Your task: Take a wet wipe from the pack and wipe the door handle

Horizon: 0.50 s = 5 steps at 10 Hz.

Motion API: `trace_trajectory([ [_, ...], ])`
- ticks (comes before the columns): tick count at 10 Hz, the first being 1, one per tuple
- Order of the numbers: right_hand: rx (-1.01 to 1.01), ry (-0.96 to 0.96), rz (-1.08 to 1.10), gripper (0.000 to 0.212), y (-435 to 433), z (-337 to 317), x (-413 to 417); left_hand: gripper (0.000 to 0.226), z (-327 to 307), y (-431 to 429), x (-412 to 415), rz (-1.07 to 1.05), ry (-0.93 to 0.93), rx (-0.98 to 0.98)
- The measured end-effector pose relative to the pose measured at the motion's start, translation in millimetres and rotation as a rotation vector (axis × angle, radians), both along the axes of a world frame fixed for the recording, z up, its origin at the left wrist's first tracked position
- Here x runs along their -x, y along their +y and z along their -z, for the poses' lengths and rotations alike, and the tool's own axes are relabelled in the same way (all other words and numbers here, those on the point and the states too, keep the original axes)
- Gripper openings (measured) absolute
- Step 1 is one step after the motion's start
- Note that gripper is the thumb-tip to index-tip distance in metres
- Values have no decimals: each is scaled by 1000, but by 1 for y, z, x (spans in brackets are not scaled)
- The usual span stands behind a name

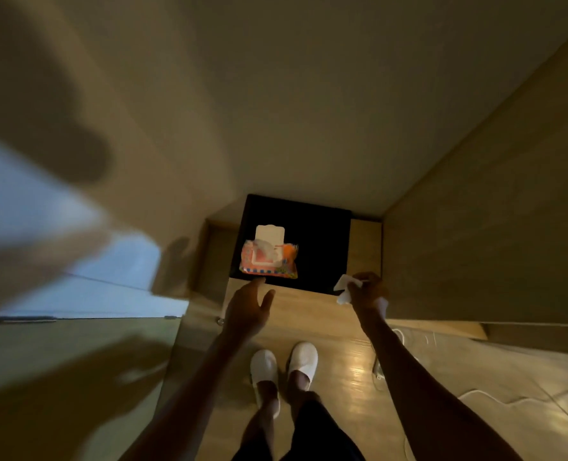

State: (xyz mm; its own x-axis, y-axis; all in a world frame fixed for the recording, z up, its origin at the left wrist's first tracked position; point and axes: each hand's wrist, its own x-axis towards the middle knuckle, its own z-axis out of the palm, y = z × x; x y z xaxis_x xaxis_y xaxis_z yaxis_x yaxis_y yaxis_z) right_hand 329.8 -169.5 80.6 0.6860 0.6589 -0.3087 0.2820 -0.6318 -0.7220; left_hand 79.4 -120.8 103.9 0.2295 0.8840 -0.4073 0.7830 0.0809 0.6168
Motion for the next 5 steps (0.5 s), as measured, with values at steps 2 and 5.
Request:
trace_trajectory([
  [2,29,-9,-54,17,34,16,-12,54,5,24,-15,24,32,5],
  [5,-9,-80,-122,19,42,5,-8,58,-2,40,-28,64,31,-72],
])
